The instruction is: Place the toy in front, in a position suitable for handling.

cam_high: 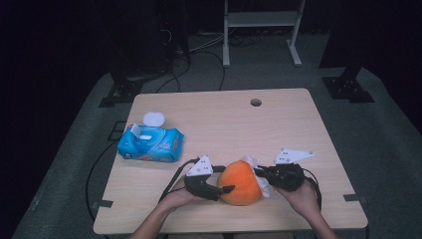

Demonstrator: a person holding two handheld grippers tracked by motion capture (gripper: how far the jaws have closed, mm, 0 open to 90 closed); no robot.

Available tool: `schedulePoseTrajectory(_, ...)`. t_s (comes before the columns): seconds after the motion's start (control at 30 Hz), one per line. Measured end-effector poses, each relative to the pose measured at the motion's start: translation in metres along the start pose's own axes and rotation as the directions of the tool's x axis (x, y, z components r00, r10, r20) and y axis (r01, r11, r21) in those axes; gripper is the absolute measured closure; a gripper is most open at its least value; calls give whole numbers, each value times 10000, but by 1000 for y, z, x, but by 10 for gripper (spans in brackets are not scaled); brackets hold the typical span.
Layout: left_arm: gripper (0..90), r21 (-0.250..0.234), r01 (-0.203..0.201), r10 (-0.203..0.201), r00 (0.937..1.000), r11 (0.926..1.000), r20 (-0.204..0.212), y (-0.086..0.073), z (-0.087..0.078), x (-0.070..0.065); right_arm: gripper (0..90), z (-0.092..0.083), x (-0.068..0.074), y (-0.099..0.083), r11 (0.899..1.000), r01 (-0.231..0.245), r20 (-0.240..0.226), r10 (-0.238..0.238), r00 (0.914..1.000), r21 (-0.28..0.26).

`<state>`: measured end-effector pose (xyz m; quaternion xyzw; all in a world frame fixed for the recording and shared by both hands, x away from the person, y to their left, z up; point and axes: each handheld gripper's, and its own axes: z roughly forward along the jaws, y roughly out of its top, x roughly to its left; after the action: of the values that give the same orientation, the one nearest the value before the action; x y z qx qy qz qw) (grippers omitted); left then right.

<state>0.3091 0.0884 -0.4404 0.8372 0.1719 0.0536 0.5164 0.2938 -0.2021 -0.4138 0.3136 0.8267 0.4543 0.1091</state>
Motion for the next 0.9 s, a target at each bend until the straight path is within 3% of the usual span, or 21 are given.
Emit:
schedulePoseTrajectory(0.13,96,355,670,-684,9968,9971,424,-2,3,4,843,-7,4,-4,9993,328,-565,-316,9979,195)
schedulePoseTrajectory(0.27,67,675,1379,-1455,9815,9881,1247,-6,12,4,843,-11,8,-6,9969,678,-1124,-630,9917,396)
schedulePoseTrajectory(0.3,110,593,1253,-1321,9829,9903,1285,-6,13,3,843,-11,8,-6,9974,624,-1094,-582,9923,361)
schedulePoseTrajectory(0.33,175,474,938,-986,9888,9945,1124,-4,11,1,844,-11,7,-6,9977,576,-1024,-538,9933,344)
schedulePoseTrajectory(0.4,358,72,325,-330,9966,9994,760,1,7,-4,845,-13,6,-4,9986,479,-826,-459,9955,227)
schedulePoseTrajectory(0.43,391,-251,-632,637,9977,9977,216,5,3,-9,845,-15,5,-3,9991,407,-777,-397,9962,114)
schedulePoseTrajectory(0.47,407,-264,-1381,1374,9902,9901,-257,9,1,-13,845,-19,5,-1,9992,386,-673,-390,9970,-79)
schedulePoseTrajectory(0.57,400,89,-2308,2308,9704,9730,-703,14,1,-19,845,-25,8,4,9971,414,-467,-444,9979,-639)
schedulePoseTrajectory(0.63,391,78,-2343,2343,9700,9721,-651,12,4,-21,844,-24,16,10,9932,556,-620,-622,9961,-1023)
schedulePoseTrajectory(0.7,384,31,-2524,2522,9661,9676,-559,12,7,-25,843,-19,28,14,9862,694,-1164,-874,9893,-1506)
schedulePoseTrajectory(0.77,383,233,-2808,2816,9586,9595,-433,13,7,-28,842,-10,41,19,9819,1267,-993,-1413,9850,-1405)
schedulePoseTrajectory(0.87,383,200,-2506,2512,9671,9679,-413,11,6,-25,845,-4,41,19,9829,1377,-671,-1466,9869,-1223)
schedulePoseTrajectory(0.9,382,217,-2451,2458,9684,9693,-416,10,5,-23,845,-6,37,18,9834,1381,-347,-1431,9891,-1177)
